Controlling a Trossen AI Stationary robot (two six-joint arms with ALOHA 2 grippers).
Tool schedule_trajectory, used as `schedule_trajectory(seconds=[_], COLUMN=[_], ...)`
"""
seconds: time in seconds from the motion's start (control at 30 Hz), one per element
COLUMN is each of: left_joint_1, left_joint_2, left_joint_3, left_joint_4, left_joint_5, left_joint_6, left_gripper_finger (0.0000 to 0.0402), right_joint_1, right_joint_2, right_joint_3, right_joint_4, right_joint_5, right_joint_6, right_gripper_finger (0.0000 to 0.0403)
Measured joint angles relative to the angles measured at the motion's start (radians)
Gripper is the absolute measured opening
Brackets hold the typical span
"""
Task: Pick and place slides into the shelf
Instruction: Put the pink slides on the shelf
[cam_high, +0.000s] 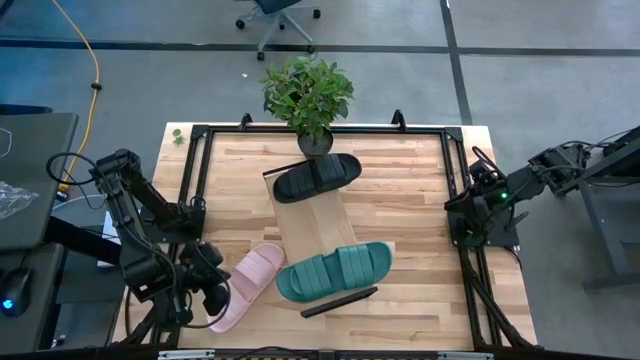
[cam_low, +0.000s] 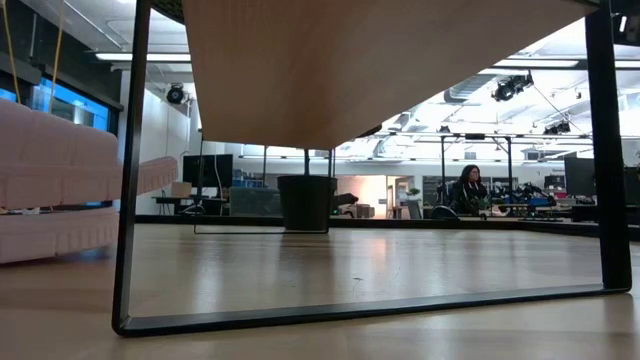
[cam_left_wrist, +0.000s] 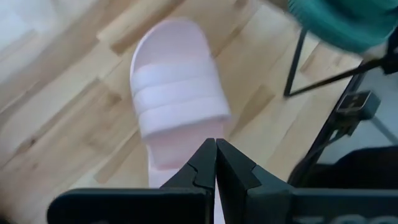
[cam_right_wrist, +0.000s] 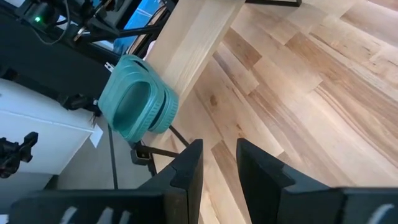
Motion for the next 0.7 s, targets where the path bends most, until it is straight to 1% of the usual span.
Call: schedule_trajectory(seconds=[0.07,0.23,0.33,0.4,0.53,0.7], left_joint_1=[0.0,0.0,0.0,0.0,0.0,0.0], left_joint_2=[0.001,0.029,0.056,0.067,0.085,0.09], left_joint_3=[0.0,0.0,0.0,0.0,0.0,0.0], left_joint_4=[-0.003,-0.002,0.011,0.041,0.091,0.086], left_joint_5=[0.028,0.046,0.042,0.039,0.036,0.036], left_joint_6=[0.0,-0.022,0.022,0.133,0.408,0.639], left_gripper_finger=[0.0,0.0,0.0,0.0,0.0,0.0], right_joint_1=[0.0,0.0,0.0,0.0,0.0,0.0], right_joint_2=[0.0,0.0,0.0,0.0,0.0,0.0], right_joint_3=[0.0,0.0,0.0,0.0,0.0,0.0], right_joint_4=[0.0,0.0,0.0,0.0,0.0,0.0], right_joint_5=[-0.001,-0.009,-0.011,-0.015,-0.042,-0.052], right_joint_6=[-0.013,-0.021,-0.025,-0.025,-0.021,-0.017], right_gripper_finger=[0.0087,0.0087,0.0087,0.0087,0.0087,0.0087])
